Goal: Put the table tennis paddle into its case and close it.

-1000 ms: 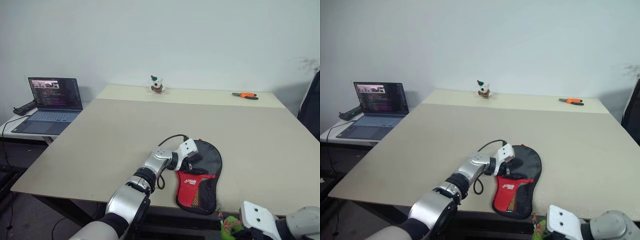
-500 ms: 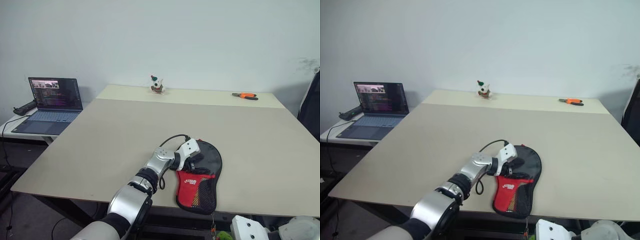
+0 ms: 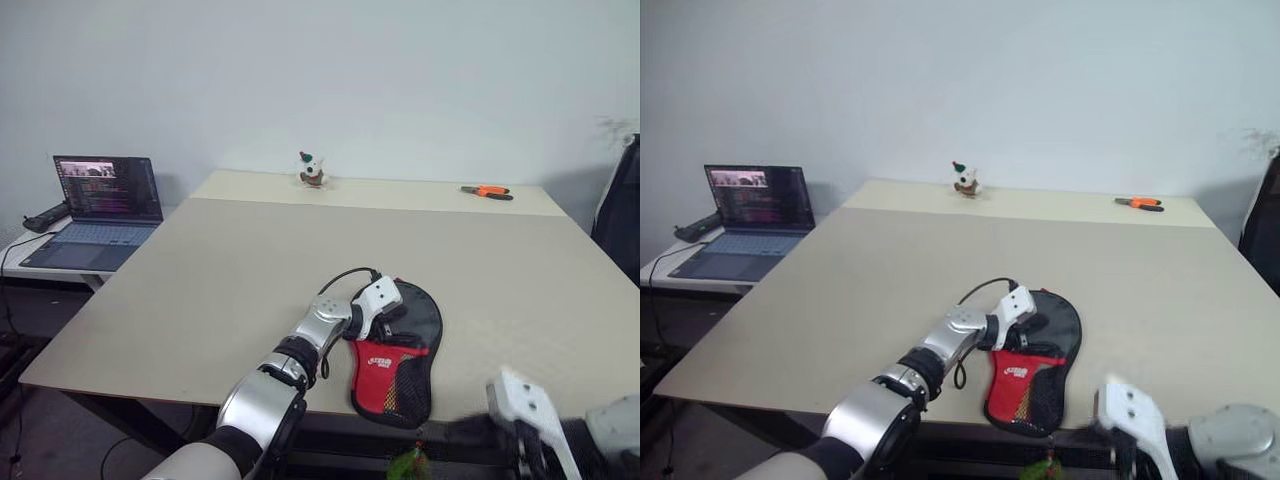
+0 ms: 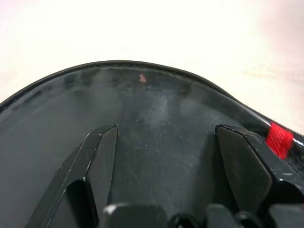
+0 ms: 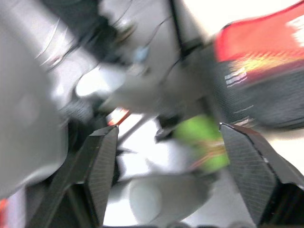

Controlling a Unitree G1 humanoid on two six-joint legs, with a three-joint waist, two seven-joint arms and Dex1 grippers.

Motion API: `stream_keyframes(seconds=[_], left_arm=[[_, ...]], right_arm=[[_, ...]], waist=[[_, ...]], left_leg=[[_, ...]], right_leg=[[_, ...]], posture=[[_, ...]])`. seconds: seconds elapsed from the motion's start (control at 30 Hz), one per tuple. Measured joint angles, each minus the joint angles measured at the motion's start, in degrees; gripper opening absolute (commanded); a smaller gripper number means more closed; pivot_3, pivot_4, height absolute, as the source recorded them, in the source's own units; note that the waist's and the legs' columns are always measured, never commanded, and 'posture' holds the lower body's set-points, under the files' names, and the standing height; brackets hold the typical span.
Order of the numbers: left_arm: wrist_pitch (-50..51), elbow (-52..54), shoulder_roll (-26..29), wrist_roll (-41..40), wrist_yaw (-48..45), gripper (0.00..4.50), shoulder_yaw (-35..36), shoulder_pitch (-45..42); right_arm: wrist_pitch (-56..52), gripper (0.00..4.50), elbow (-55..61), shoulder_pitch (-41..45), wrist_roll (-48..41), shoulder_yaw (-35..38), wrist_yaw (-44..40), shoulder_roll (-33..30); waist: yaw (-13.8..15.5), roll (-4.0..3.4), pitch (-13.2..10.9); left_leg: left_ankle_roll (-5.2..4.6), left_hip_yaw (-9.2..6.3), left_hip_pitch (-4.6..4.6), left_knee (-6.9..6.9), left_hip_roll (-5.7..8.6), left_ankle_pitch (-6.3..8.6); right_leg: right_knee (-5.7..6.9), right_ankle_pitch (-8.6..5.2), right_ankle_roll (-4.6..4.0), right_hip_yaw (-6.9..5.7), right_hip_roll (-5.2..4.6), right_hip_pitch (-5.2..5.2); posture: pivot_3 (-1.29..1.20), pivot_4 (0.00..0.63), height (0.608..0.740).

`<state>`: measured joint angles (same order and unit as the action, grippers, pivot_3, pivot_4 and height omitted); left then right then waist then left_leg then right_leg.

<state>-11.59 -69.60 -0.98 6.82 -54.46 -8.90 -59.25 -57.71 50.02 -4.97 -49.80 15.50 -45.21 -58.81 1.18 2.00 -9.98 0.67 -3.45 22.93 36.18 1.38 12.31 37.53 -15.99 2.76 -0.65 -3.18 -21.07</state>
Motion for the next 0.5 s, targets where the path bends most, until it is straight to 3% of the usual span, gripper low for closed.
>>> stream_keyframes(seconds=[0.17,0.33,0.5], left_arm=[[1.5,5.5,4.2,-4.3,-8.2,3.59,2.3,2.9],[8.5,26.6,17.7,-9.4,-18.0,3.59,3.4,15.0],[23.5,51.8,28.7,-16.0,-19.1,3.59,7.0,31.1]], right_arm=[[-4.4,3.66,-10.1,12.8,-1.2,-3.2,7.7,5.2],[-5.4,3.66,-16.7,17.5,1.0,-8.1,12.8,11.0],[-1.9,3.66,-24.0,20.6,7.5,-11.5,14.1,13.2]], waist=[[-0.6,-0.05,-0.1],[-1.9,-0.17,0.0],[-2.0,-0.31,-0.1]], left_leg=[[0.0,0.03,0.35,-0.11,-0.05,0.0],[0.0,0.04,0.84,-0.12,-0.14,-0.02],[0.0,-0.03,0.87,-0.05,-0.07,-0.02]], right_leg=[[0.24,0.19,-0.43,0.03,0.05,-0.56],[0.54,0.06,-0.71,0.12,0.06,-1.24],[0.52,0.06,-0.7,0.1,0.03,-1.19]], posture=[[0.0,0.15,0.74],[0.0,0.15,0.74],[0.0,0.15,0.74]])
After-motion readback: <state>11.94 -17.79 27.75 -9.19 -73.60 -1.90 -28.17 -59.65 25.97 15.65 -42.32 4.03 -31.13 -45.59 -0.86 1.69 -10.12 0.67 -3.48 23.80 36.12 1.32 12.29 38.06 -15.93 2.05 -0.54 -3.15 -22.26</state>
